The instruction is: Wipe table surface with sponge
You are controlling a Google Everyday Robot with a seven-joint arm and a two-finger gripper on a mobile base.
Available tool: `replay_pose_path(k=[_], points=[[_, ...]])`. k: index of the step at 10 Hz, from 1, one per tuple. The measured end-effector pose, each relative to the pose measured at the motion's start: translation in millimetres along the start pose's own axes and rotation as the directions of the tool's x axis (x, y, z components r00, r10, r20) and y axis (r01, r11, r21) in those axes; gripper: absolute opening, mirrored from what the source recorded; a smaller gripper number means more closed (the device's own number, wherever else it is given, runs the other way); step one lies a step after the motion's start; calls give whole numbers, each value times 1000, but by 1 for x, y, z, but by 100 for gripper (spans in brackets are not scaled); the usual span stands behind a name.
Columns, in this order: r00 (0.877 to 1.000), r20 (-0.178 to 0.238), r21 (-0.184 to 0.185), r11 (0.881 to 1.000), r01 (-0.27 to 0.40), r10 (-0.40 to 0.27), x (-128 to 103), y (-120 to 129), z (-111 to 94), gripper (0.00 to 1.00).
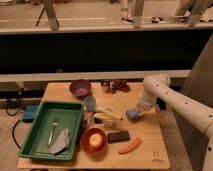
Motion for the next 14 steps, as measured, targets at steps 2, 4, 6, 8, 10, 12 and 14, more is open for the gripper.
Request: replay_pose_path(k=[2, 4, 6, 8, 10, 12, 14], points=[[999, 0, 16, 999, -39, 39, 9, 0, 0, 0], [997, 6, 42, 997, -72, 71, 19, -5, -1, 0], [996, 10, 66, 994, -93, 92, 29, -9, -4, 0], [997, 14, 95, 992, -82, 81, 30, -21, -4, 0], [998, 14, 128, 990, -66, 65, 28, -37, -4, 0], [998, 8, 150, 987, -58, 57, 27, -51, -3, 0], [999, 3, 164, 986, -36, 36, 17, -70, 2, 0]])
